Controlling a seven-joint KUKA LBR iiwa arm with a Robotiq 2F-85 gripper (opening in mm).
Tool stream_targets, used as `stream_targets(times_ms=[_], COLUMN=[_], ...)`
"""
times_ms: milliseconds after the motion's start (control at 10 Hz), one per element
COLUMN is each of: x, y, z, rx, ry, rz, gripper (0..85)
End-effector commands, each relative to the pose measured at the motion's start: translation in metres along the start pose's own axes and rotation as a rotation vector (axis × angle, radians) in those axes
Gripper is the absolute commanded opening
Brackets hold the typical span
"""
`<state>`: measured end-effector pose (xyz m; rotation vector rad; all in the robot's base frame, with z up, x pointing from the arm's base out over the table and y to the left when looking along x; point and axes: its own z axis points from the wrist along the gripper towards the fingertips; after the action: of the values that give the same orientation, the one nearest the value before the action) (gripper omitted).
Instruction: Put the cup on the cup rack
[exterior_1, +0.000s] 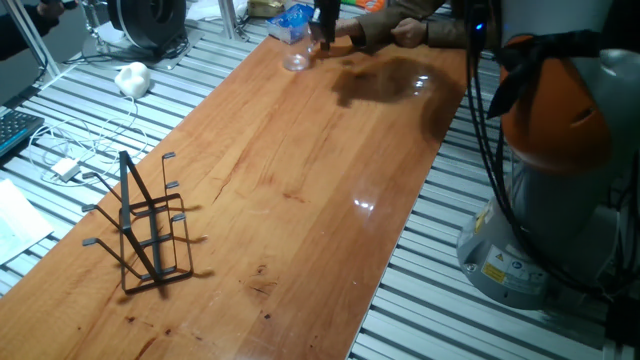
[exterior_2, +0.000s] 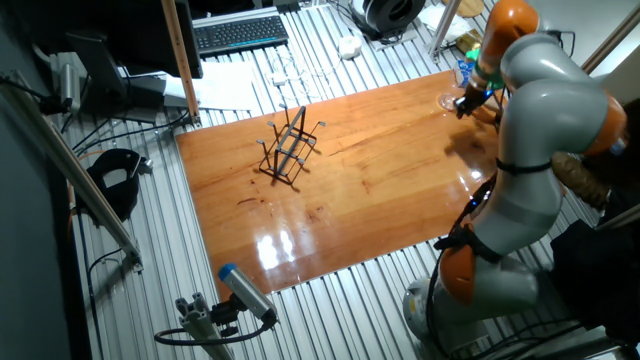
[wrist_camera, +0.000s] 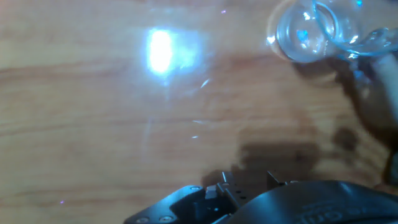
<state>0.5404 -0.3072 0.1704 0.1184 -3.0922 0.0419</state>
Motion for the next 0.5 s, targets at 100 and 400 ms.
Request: stream_targets(times_ms=[100, 400], x=[-0.029, -0.047], y=[-0.024, -0.013], z=[-0.004, 0.002], rx=[0.003, 0.003], ry=[0.008, 0.000], rz=[-0.006, 0.014], gripper=[34.0, 34.0])
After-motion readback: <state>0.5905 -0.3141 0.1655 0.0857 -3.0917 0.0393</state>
